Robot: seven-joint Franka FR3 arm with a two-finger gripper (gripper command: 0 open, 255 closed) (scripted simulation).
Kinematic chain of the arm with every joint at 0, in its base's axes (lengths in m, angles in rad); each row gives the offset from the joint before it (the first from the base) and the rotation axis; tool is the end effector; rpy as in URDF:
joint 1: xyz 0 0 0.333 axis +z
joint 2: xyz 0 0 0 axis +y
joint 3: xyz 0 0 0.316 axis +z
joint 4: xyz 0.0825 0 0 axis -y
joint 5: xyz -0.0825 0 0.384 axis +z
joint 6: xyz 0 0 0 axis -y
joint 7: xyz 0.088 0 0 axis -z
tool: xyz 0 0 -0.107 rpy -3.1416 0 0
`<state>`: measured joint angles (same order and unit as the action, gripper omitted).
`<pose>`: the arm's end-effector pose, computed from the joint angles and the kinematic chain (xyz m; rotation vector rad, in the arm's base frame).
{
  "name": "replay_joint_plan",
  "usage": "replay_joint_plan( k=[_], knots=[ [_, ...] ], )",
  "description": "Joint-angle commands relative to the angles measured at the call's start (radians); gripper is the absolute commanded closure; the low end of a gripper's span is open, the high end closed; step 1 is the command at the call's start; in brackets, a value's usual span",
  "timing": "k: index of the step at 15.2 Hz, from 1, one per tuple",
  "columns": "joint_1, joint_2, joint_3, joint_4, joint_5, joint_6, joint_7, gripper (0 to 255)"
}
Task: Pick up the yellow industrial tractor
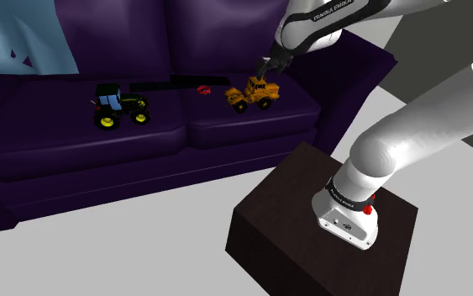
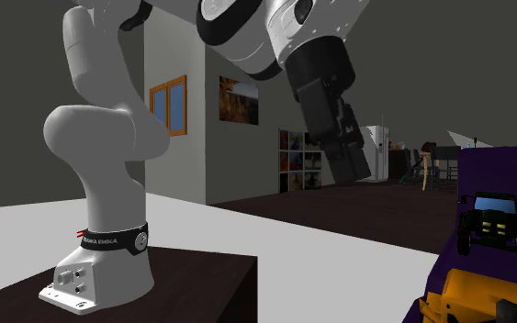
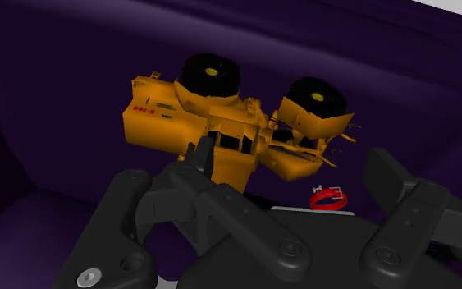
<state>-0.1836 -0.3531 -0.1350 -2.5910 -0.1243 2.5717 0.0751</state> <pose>0.4177 -0.1357 0.4116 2.9910 -0.4517 0.4971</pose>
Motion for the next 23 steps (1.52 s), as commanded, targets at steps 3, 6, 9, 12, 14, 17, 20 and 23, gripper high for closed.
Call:
replay_joint_plan(
  k=[3, 6, 9, 12, 14, 17, 20, 23],
  knots=[
    [-0.001, 0.159, -0.048, 0.044, 0.058, 0.181, -0.008, 0],
    [0.016, 0.276, -0.089, 0.091, 0.163, 0.294, -0.061, 0],
    [0.021, 0.308, -0.093, 0.088, 0.195, 0.331, -0.085, 0],
    [0.027, 0.344, -0.093, 0.080, 0.236, 0.374, -0.116, 0],
    [0.031, 0.377, -0.090, 0.075, 0.282, 0.410, -0.153, 0],
    [0.030, 0.377, -0.089, 0.076, 0.282, 0.410, -0.153, 255],
    [0.030, 0.377, -0.089, 0.075, 0.282, 0.410, -0.152, 255],
    [0.030, 0.377, -0.089, 0.076, 0.281, 0.409, -0.151, 255]
  ],
)
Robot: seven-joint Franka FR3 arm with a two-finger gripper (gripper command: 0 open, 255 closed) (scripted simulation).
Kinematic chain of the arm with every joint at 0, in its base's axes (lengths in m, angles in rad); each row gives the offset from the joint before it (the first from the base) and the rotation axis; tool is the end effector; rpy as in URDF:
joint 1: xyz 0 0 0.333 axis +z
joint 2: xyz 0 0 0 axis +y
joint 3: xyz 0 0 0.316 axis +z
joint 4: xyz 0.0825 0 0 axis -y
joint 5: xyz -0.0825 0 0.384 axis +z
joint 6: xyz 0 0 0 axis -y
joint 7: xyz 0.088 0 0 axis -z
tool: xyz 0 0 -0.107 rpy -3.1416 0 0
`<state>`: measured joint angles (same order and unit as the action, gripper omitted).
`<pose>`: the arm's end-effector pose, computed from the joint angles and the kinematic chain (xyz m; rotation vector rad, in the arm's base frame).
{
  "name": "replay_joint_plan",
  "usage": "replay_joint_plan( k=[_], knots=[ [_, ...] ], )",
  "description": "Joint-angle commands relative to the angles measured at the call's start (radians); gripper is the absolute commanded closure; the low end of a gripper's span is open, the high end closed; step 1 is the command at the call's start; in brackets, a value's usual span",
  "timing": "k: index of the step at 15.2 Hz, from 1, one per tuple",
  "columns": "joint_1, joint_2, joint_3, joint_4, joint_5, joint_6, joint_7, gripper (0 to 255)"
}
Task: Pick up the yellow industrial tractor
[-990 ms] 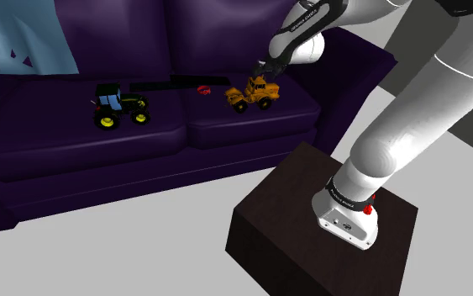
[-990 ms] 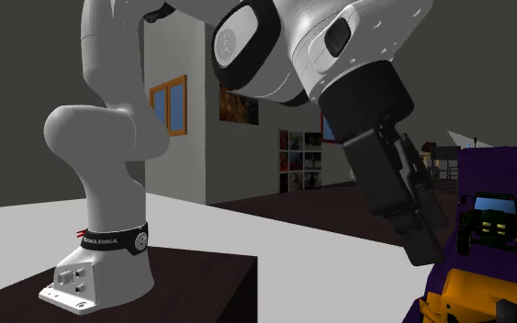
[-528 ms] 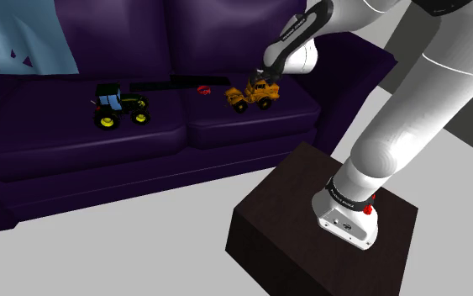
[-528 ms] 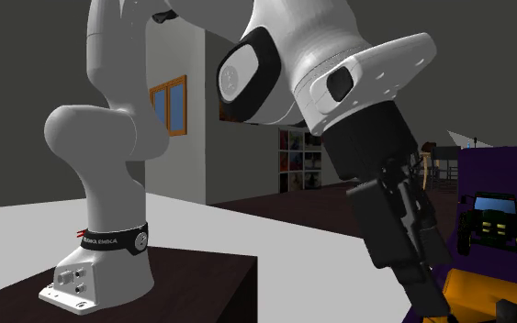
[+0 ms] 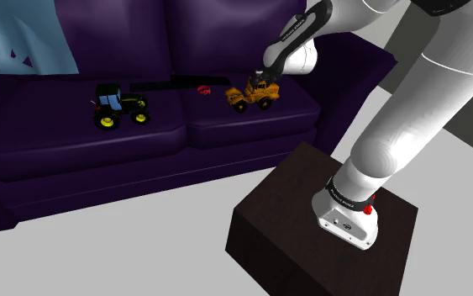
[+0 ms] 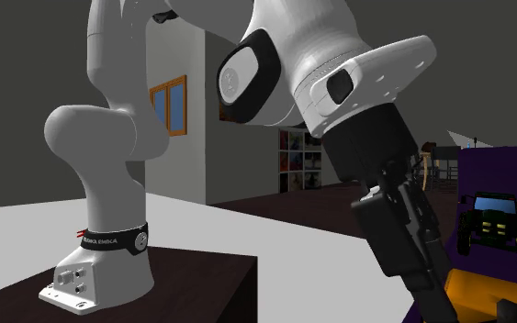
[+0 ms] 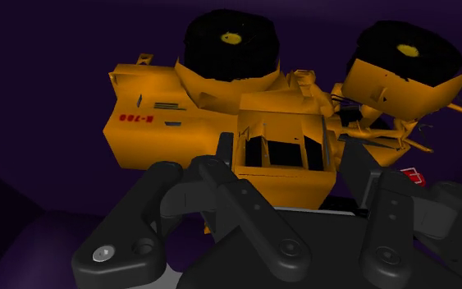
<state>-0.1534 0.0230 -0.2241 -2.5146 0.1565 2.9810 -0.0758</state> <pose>0.4612 -0.1946 0.3188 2.9431 -0.6726 0.6812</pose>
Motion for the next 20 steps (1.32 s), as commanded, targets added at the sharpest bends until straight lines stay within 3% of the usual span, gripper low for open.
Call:
replay_joint_plan(
  k=[1, 3, 12, 20],
  knots=[
    [0.000, 0.001, 0.000, 0.000, 0.000, 0.000, 0.000, 255],
    [0.000, 0.001, 0.000, -0.001, 0.001, 0.001, -0.002, 255],
    [-0.013, -0.107, -0.004, 0.025, -0.119, -0.128, 0.093, 255],
    [-0.024, -0.168, 0.004, 0.055, -0.158, -0.219, 0.123, 255]
  ],
)
